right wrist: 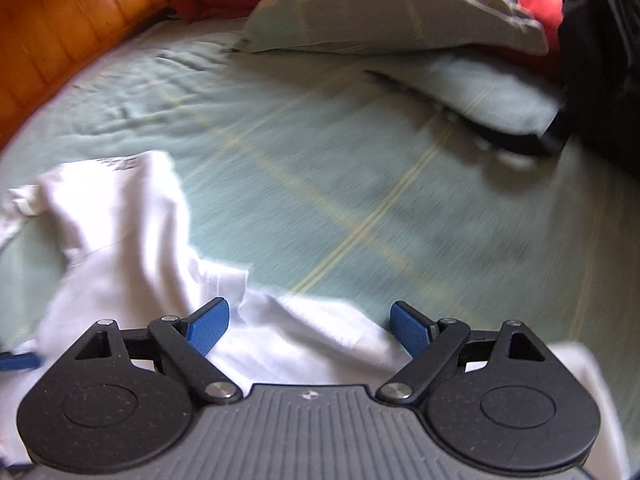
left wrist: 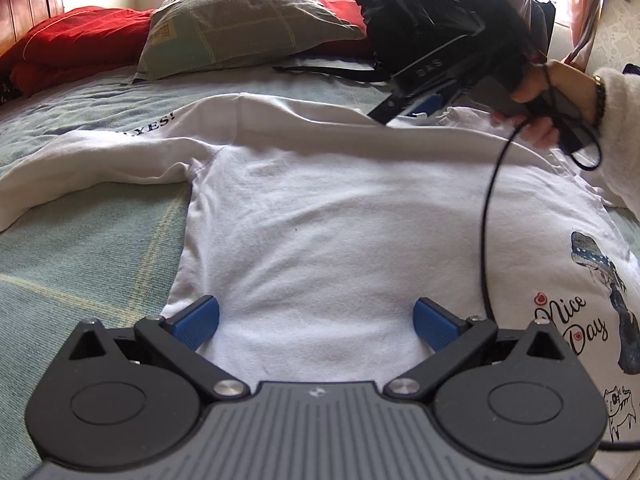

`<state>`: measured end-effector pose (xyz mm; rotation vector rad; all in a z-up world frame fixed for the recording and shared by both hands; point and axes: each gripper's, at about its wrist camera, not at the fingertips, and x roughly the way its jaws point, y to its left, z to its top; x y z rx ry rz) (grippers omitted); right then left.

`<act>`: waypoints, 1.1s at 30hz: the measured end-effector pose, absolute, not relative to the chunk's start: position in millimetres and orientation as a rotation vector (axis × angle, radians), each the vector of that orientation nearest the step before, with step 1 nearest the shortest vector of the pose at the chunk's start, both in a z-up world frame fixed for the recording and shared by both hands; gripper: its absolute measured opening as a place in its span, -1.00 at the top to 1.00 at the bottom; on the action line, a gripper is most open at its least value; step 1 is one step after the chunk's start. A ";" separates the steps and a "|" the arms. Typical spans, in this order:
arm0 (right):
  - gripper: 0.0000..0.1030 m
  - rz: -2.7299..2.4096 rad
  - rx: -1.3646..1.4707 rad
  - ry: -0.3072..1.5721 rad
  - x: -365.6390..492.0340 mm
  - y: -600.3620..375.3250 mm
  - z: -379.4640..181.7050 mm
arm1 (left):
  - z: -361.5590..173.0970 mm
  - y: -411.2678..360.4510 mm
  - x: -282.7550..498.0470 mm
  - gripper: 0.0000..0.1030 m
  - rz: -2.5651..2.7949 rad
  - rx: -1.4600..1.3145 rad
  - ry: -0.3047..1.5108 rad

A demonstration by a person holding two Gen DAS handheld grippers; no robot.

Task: Fold clothes

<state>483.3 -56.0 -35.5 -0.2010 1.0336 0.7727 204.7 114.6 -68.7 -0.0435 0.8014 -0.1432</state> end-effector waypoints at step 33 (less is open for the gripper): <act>-0.88 1.205 0.026 0.927 401.2 -46.3 -14.7 | -29.5 145.2 174.6 -0.99 -0.115 -0.136 0.686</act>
